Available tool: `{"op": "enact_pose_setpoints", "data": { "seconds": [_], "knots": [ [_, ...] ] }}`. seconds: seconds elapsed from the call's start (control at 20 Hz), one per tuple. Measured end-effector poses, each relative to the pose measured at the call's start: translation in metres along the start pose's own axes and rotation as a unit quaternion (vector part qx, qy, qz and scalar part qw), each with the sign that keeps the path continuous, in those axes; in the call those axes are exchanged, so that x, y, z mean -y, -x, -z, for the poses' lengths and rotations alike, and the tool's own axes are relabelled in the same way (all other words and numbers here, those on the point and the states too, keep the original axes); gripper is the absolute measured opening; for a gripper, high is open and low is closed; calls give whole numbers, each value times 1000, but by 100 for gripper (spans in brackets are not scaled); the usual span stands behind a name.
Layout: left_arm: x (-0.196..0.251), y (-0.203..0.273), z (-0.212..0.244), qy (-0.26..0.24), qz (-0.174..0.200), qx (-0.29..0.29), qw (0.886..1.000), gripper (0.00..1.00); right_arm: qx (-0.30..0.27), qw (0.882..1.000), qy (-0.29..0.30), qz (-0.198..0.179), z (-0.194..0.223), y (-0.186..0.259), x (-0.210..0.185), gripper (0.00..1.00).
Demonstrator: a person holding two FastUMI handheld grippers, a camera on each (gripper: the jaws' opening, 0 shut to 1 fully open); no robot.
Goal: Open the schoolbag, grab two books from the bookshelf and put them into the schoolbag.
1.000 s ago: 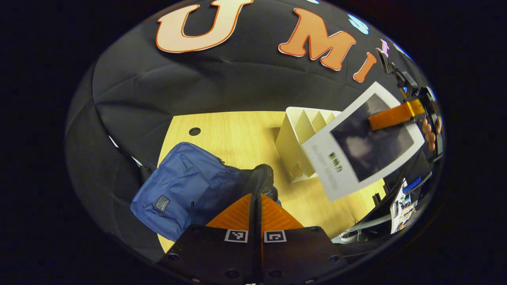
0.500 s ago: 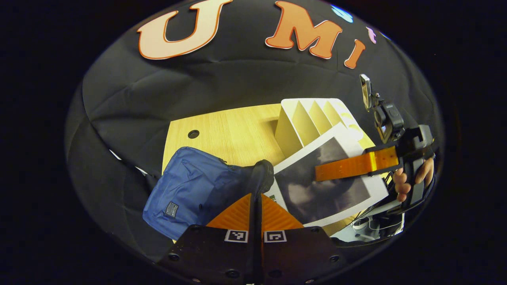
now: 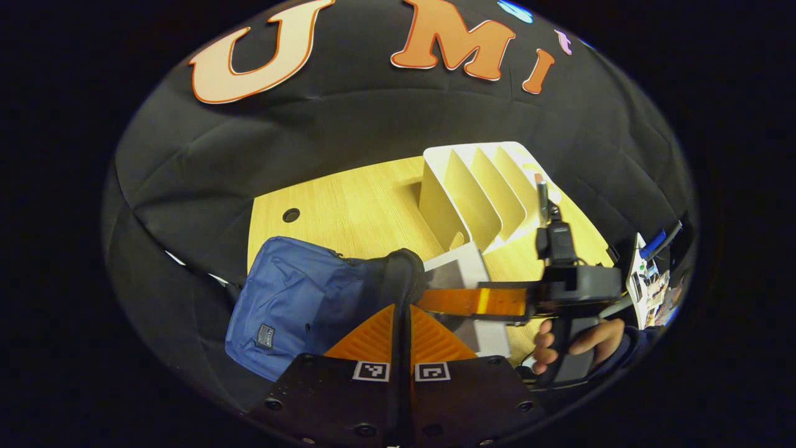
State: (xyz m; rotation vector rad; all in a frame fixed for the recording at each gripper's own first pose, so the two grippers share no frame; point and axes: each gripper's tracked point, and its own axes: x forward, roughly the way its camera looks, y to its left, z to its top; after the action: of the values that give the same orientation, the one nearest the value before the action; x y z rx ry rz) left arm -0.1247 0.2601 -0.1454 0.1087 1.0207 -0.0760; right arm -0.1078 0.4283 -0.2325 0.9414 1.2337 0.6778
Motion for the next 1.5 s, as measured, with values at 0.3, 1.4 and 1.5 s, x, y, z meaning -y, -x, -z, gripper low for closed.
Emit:
{"op": "enact_pose_setpoints", "data": {
  "seconds": [0.3,1.4,1.5],
  "knots": [
    [-1,9,-8,-9,-2,4,1000,1,-4,1000,3,-27,19,-29,-4,41],
    [-26,31,-28,5,-32,40,999,1,-132,987,47,81,69,-54,-1,70],
    [-24,29,-27,16,-27,44,999,1,-136,982,84,104,63,-38,3,67]
  ]
}}
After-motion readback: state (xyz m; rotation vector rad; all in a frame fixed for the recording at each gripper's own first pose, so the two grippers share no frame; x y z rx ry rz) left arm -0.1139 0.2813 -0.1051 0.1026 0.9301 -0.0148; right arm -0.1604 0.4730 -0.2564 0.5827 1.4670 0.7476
